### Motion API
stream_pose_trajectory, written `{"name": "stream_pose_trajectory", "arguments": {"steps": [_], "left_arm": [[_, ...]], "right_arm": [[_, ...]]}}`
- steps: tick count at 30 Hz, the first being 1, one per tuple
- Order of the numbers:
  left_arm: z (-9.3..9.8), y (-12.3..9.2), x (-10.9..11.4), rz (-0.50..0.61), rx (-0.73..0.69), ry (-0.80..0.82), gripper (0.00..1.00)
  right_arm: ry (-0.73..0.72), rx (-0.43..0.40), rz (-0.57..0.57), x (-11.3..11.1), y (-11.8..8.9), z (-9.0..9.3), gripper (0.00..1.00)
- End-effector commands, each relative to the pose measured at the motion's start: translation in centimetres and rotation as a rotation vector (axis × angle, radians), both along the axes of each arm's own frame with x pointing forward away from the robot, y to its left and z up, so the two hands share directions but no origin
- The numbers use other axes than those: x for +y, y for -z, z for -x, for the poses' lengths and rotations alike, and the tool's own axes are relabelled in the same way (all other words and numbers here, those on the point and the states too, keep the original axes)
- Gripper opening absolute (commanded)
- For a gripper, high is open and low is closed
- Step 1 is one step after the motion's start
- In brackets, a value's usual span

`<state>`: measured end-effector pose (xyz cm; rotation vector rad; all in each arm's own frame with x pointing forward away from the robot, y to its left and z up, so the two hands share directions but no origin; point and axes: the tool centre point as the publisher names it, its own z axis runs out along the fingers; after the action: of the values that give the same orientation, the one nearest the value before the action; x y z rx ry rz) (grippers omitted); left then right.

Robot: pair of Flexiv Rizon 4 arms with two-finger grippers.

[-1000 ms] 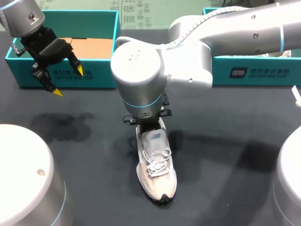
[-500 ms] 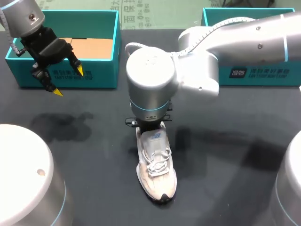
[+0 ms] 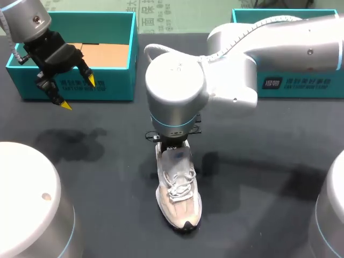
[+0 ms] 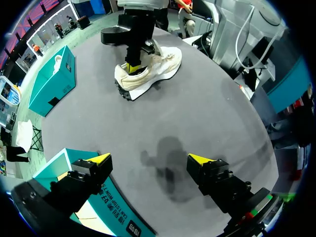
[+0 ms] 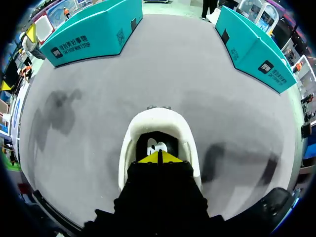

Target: Take the shoe out of the shoebox, open the shoe tongue, remove and reinsert the insole, then place the shoe into the shoebox

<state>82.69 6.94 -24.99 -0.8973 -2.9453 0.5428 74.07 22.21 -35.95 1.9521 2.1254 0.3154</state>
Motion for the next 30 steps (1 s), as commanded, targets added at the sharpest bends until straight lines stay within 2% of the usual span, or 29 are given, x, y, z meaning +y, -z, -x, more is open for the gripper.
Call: {"name": "stream_pose_trajectory", "arguments": {"steps": [1, 7, 11, 16, 20, 25, 30], "left_arm": [[0.1, 0.0, 0.0, -0.003, -0.002, 0.0, 1.0], [0.1, 0.0, 0.0, -0.003, -0.002, 0.0, 1.0], [0.1, 0.0, 0.0, -0.003, -0.002, 0.0, 1.0], [0.1, 0.0, 0.0, -0.003, -0.002, 0.0, 1.0], [0.1, 0.0, 0.0, -0.003, -0.002, 0.0, 1.0], [0.1, 0.0, 0.0, -0.003, -0.002, 0.0, 1.0], [0.1, 0.0, 0.0, -0.003, -0.002, 0.0, 1.0]], "right_arm": [[0.123, 0.022, 0.015, 0.9, 2.4, -0.7, 0.0], [0.122, 0.101, -0.011, 0.7, 5.1, -0.2, 0.0], [0.144, 0.136, -0.016, 0.5, 5.8, 1.0, 0.0], [0.178, 0.167, 0.001, 0.3, 5.5, 3.0, 0.0], [0.198, 0.16, 0.039, 0.0, 3.8, 4.3, 0.0], [0.164, 0.126, 0.059, 0.3, 2.5, 3.7, 0.0], [0.121, 0.138, 0.022, 1.0, 3.5, 2.2, 0.0]]}}
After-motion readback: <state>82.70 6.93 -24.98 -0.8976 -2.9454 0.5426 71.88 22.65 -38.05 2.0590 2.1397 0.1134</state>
